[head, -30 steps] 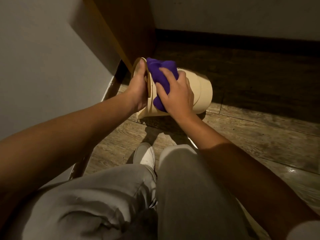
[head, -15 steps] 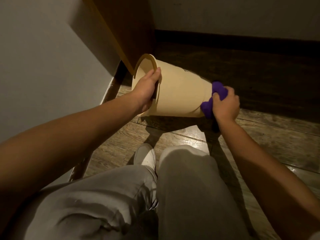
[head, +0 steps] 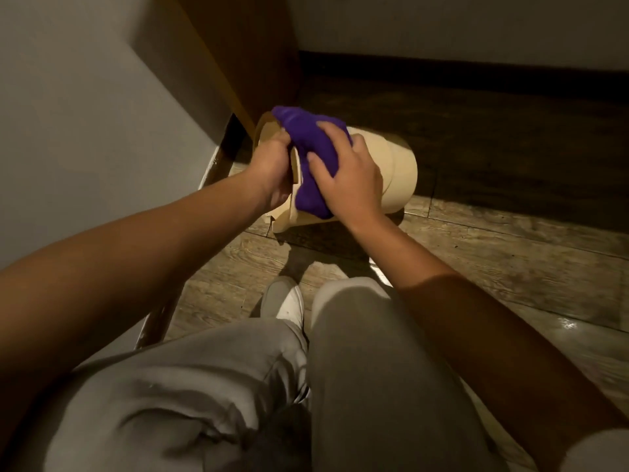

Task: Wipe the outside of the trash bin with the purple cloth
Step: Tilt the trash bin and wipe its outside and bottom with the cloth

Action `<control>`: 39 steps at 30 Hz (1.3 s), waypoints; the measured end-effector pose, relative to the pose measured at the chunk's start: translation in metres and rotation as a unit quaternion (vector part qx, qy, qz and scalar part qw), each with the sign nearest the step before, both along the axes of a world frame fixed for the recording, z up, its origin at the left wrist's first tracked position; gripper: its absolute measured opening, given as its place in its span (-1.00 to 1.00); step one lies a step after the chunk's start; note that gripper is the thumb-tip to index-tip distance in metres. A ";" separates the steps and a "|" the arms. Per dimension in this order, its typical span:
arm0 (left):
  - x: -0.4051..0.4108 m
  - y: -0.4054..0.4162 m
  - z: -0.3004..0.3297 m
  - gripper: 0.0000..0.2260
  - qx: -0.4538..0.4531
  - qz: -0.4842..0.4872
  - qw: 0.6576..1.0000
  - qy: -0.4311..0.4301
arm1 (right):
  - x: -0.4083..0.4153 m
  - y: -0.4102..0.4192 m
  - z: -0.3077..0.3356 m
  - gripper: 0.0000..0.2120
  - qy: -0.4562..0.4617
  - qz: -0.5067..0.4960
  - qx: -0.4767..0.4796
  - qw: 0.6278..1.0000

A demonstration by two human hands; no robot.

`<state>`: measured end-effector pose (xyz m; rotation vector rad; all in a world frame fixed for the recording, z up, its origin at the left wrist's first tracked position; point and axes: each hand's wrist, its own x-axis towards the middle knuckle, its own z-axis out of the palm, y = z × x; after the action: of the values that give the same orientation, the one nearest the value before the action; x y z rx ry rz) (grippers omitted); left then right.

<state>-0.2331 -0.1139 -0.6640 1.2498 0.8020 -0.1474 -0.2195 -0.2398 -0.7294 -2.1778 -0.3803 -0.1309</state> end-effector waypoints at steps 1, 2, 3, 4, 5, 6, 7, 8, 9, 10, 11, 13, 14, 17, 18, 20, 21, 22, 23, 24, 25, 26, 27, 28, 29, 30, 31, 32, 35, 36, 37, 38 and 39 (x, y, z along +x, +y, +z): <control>-0.002 0.004 -0.001 -0.64 0.005 0.010 1.000 0.013 | 0.000 -0.005 -0.010 -0.51 0.002 -0.013 -0.019 1.000; -0.004 0.008 -0.001 -0.62 0.011 0.019 0.999 0.028 | 0.001 -0.011 -0.020 -0.52 0.005 -0.027 -0.036 0.999; -0.005 0.013 -0.001 -0.60 0.018 0.028 0.999 0.039 | 0.003 -0.017 -0.030 -0.52 0.011 -0.042 -0.050 0.998; -0.007 0.016 -0.002 -0.60 0.023 0.033 0.998 0.045 | 0.004 -0.025 -0.040 -0.51 0.020 -0.056 -0.061 0.996; -0.008 0.019 -0.004 -0.60 0.033 0.037 0.998 0.049 | 0.006 -0.033 -0.049 -0.51 0.030 -0.069 -0.070 0.995; -0.007 0.020 -0.006 -0.60 0.047 0.038 0.997 0.052 | 0.006 -0.041 -0.058 -0.50 0.038 -0.082 -0.076 0.993; -0.006 0.021 -0.008 -0.60 0.064 0.039 0.996 0.054 | 0.007 -0.049 -0.065 -0.49 0.043 -0.097 -0.081 0.991; -0.004 0.021 -0.009 -0.60 0.079 0.040 0.995 0.055 | 0.007 -0.057 -0.071 -0.49 0.048 -0.113 -0.084 0.989; -0.002 0.023 -0.010 -0.61 0.089 0.039 0.994 0.056 | 0.007 -0.064 -0.077 -0.49 0.056 -0.130 -0.085 0.986; 0.000 0.025 -0.010 -0.62 0.093 0.034 0.993 0.057 | 0.007 -0.069 -0.081 -0.49 0.069 -0.148 -0.086 0.983; 0.002 0.026 -0.010 -0.63 0.099 0.031 0.993 0.059 | 0.007 -0.073 -0.085 -0.48 0.087 -0.165 -0.089 0.978; 0.001 0.029 -0.010 -0.63 0.108 0.034 0.991 0.064 | 0.009 -0.080 -0.090 -0.48 0.128 -0.196 -0.094 0.967; 0.001 0.029 -0.011 -0.63 0.104 0.041 0.992 0.060 | 0.011 -0.083 -0.092 -0.49 0.147 -0.208 -0.094 0.963; -0.001 0.030 -0.008 -0.56 0.057 0.010 0.998 0.019 | 0.017 -0.092 -0.091 -0.50 0.177 -0.234 -0.048 0.955; -0.002 0.031 -0.006 -0.56 0.057 -0.026 0.998 -0.004 | 0.019 -0.095 -0.088 -0.51 0.180 -0.244 -0.023 0.953; -0.005 0.034 -0.004 -0.55 0.098 -0.125 0.987 -0.025 | 0.022 -0.093 -0.080 -0.51 0.180 -0.259 0.017 0.949; -0.008 0.033 -0.005 -0.52 0.117 -0.174 0.978 -0.018 | 0.023 -0.090 -0.075 -0.51 0.178 -0.260 0.037 0.948; -0.012 0.030 -0.007 -0.50 0.124 -0.210 0.970 -0.001 | 0.024 -0.086 -0.069 -0.52 0.174 -0.255 0.060 0.949; -0.016 0.026 -0.008 -0.50 0.131 -0.232 0.964 0.017 | 0.024 -0.082 -0.062 -0.52 0.169 -0.247 0.085 0.950; -0.019 0.023 -0.008 -0.53 0.140 -0.238 0.961 0.027 | 0.025 -0.077 -0.053 -0.53 0.160 -0.239 0.110 0.951; -0.020 0.020 -0.008 -0.57 0.154 -0.233 0.960 0.029 | 0.026 -0.073 -0.044 -0.54 0.149 -0.231 0.135 0.952; -0.019 0.020 -0.007 -0.59 0.169 -0.221 0.960 0.021 | 0.027 -0.069 -0.035 -0.55 0.137 -0.220 0.159 0.953; -0.017 0.020 -0.005 -0.61 0.178 -0.206 0.962 0.008 | 0.027 -0.064 -0.025 -0.56 0.124 -0.206 0.178 0.954; -0.014 0.022 -0.004 -0.61 0.178 -0.190 0.966 -0.004 | 0.028 -0.059 -0.016 -0.56 0.112 -0.189 0.189 0.957; -0.012 0.024 -0.004 -0.61 0.167 -0.175 0.970 -0.013 | 0.028 -0.053 -0.007 -0.56 0.097 -0.168 0.189 0.963; -0.010 0.025 -0.004 -0.61 0.153 -0.163 0.975 -0.017 | 0.027 -0.046 0.001 -0.56 0.081 -0.145 0.182 0.969; -0.009 0.026 -0.005 -0.60 0.137 -0.154 0.978 -0.019 | 0.024 -0.038 0.007 -0.55 0.066 -0.121 0.167 0.976; -0.009 0.025 -0.006 -0.59 0.121 -0.147 0.981 -0.021 | 0.021 -0.028 0.012 -0.55 0.051 -0.095 0.149 0.983; -0.009 0.020 -0.007 -0.57 0.097 -0.139 0.985 -0.038 | 0.006 0.004 0.014 -0.51 0.013 -0.029 0.083 0.996; -0.009 0.020 -0.007 -0.56 0.101 -0.142 0.984 -0.041 | 0.002 0.012 0.010 -0.50 0.007 -0.021 0.061 0.998; -0.009 0.021 -0.007 -0.56 0.110 -0.144 0.983 -0.039 | 0.000 0.017 0.004 -0.49 0.004 -0.022 0.043 0.999; -0.008 0.023 -0.006 -0.56 0.122 -0.145 0.981 -0.031 | -0.001 0.018 -0.003 -0.49 0.003 -0.030 0.030 0.999; -0.008 0.026 -0.005 -0.56 0.133 -0.144 0.980 -0.020 | 0.000 0.016 -0.012 -0.49 0.005 -0.041 0.019 0.999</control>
<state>-0.2415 -0.0879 -0.6686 1.6165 0.6149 -0.2540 -0.2192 -0.2240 -0.7418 -2.1562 -0.2815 -0.1709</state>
